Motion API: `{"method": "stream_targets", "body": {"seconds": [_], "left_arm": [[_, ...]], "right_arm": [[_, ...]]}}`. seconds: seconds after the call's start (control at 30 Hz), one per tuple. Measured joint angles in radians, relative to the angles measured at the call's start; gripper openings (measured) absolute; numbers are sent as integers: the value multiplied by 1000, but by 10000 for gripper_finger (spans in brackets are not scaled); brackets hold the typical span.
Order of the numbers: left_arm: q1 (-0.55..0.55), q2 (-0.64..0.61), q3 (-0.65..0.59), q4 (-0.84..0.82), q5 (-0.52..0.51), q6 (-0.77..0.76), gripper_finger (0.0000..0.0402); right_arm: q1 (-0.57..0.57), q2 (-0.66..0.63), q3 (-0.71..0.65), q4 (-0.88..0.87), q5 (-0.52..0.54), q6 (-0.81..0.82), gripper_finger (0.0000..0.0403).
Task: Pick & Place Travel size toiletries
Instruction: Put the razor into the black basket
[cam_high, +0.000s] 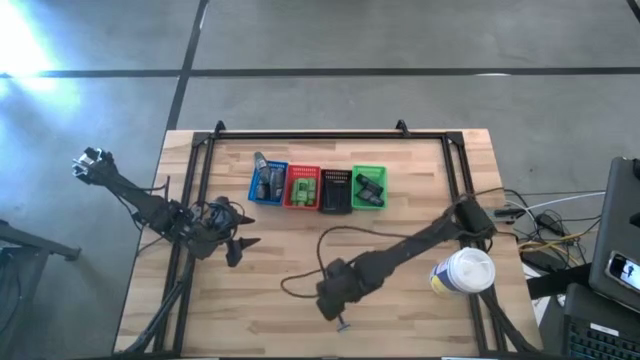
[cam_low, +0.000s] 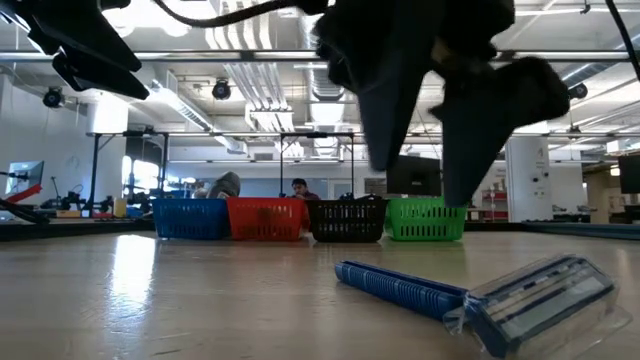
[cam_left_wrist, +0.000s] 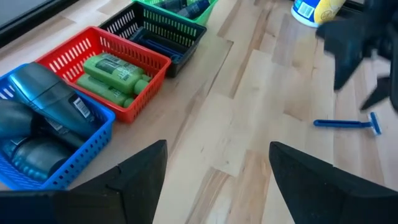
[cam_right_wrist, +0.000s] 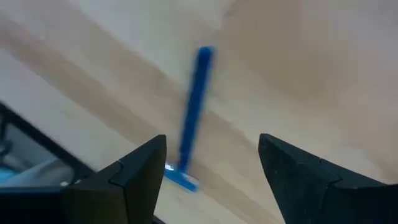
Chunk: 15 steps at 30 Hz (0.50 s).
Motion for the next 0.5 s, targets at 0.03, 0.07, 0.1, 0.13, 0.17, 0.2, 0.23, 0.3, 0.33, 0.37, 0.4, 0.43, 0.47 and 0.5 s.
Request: {"method": "stream_targets", "body": {"seconds": [0.03,0.07,0.1,0.13,0.17,0.2,0.23,0.3,0.33,0.37,0.4,0.43,0.47,0.5], "left_arm": [[0,0,0,1,0,0,287],[0,0,0,1,0,0,287],[0,0,0,1,0,0,287],[0,-1,0,3,0,0,287],[0,-1,0,4,0,-1,287],[-1,-1,0,4,0,-1,287],[-1,-1,0,4,1,-1,287],[-1,-1,0,4,8,-2,287],[-1,-1,0,4,9,-3,287],[-1,-1,0,4,15,-4,287],[-1,-2,0,5,18,-7,287],[-1,-2,0,4,20,-7,287],[-1,-1,0,4,25,-7,287],[-1,-1,0,5,30,-7,287]], "right_arm": [[3,15,0,34,-18,1,253],[3,32,0,66,-36,0,251],[5,49,0,89,-51,0,248],[8,65,0,104,-63,3,245],[9,78,0,110,-66,11,241],[13,89,1,108,-66,19,237],[16,97,2,103,-66,26,232],[23,103,6,102,-66,40,224],[27,106,6,101,-63,49,219],[31,111,7,94,-52,58,215],[36,111,8,92,-40,72,210],[39,113,8,86,-29,85,206],[43,116,8,82,-19,96,200],[46,121,10,75,-10,106,194]]}}
